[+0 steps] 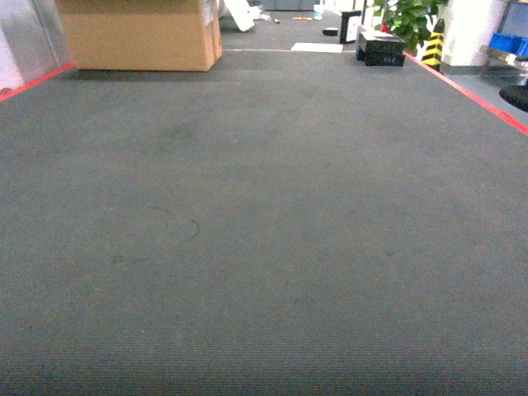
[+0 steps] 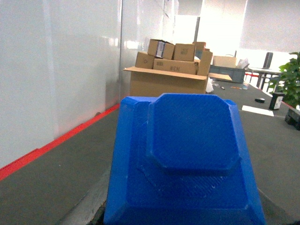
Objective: Sort blue parts and orange caps into right shelf containers
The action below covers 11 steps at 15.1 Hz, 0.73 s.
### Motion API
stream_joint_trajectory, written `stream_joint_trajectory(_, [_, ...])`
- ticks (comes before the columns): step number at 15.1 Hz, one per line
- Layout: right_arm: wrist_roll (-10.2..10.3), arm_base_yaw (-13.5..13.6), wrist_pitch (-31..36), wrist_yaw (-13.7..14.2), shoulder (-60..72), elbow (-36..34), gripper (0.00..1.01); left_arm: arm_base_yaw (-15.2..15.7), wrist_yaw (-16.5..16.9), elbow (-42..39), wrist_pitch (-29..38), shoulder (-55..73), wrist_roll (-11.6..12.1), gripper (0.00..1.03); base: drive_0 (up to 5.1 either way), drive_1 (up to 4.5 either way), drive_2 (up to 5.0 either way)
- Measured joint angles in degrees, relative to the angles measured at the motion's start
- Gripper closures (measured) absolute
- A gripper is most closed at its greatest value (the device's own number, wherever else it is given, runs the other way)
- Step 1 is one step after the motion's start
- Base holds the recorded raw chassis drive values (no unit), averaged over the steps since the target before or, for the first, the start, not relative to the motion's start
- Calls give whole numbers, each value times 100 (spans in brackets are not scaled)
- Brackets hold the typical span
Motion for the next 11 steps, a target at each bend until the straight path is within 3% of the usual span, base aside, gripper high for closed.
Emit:
stream_joint_trajectory(2, [-90, 55, -50, -48, 28, -4, 57, -247, 90, -46, -313, -304, 17, 59, 0, 0, 0])
stream_joint_trajectory(4, [-111, 55, -59, -48, 83, -4, 57, -243, 114, -48, -354, -280, 26, 59, 0, 0, 0])
stream_joint_trajectory(5, [120, -116, -1408, -586, -278, 179, 57, 42, 868, 111, -1585, -627, -39, 59, 0, 0, 0])
stream_joint_trajectory(6, [479, -354, -2330, -1237, -804, 184, 57, 181, 1377, 76, -2181, -964, -68, 59, 0, 0, 0])
stream_joint_trajectory(7, [796, -621, -2977, -1615, -1248, 70, 57, 299, 1711, -107, -2424, -1196, -120, 59, 0, 0, 0])
stream_joint_trajectory(8, [1003, -901, -3364, -1939, -1572, -184, 57, 385, 1840, -286, -2465, -1333, -122, 59, 0, 0, 0])
stream_joint_trajectory(10, [1141, -1287, -3539, -2385, -1867, -595, 57, 540, 2044, -533, -2553, -1604, -127, 59, 0, 0, 0])
stream_joint_trajectory(11, [1161, -1475, -3574, -2588, -2114, -715, 57, 962, 2470, -643, -2614, -1812, -125, 59, 0, 0, 0])
